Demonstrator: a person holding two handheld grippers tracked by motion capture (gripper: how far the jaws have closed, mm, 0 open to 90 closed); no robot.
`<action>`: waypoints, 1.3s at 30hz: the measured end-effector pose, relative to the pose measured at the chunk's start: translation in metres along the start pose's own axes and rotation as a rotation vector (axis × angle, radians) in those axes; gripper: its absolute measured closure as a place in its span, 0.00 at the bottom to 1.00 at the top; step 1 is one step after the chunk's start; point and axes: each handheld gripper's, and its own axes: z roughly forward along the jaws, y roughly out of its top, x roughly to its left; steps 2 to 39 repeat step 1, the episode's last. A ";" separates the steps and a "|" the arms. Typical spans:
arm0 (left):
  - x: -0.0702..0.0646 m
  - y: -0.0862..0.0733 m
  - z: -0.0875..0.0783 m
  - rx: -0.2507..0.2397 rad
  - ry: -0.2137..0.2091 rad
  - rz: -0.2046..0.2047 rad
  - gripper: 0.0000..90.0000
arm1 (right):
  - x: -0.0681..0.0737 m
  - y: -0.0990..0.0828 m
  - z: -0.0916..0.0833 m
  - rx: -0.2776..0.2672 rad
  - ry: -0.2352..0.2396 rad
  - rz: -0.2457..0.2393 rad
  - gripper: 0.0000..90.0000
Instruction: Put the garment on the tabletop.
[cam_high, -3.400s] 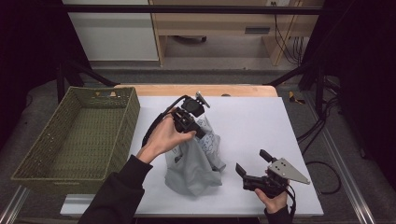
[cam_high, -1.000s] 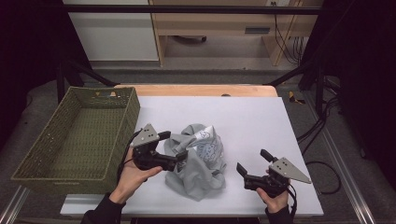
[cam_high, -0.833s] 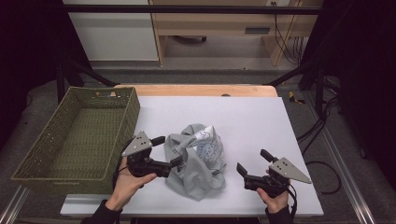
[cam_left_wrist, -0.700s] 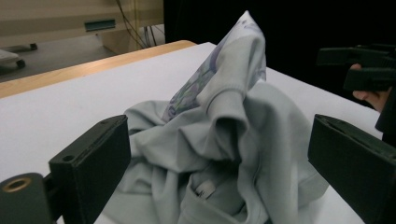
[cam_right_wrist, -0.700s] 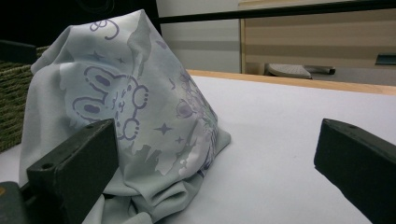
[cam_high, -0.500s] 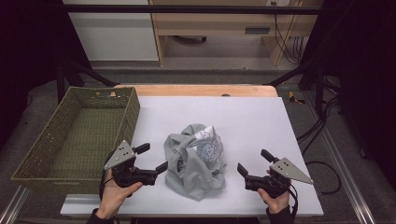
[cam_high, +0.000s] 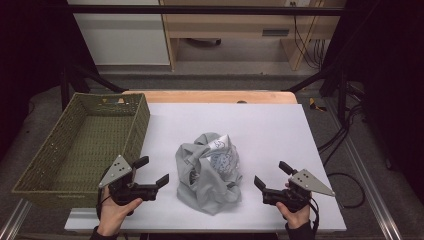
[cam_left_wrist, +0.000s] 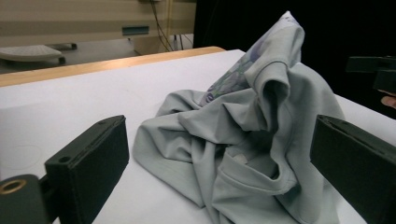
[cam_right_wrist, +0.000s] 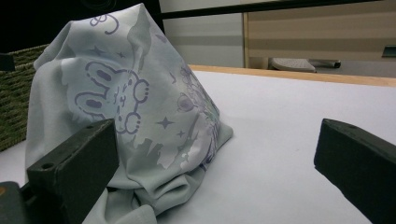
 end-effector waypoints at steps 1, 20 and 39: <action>0.000 -0.001 -0.001 0.000 0.008 -0.001 0.05 | 0.000 0.000 0.000 0.000 0.000 0.000 0.00; 0.000 -0.001 -0.001 0.000 0.008 -0.001 0.05 | 0.000 0.000 0.000 0.000 0.000 0.000 0.00; 0.000 -0.001 -0.001 0.000 0.008 -0.001 0.05 | 0.000 0.000 0.000 0.000 0.000 0.000 0.00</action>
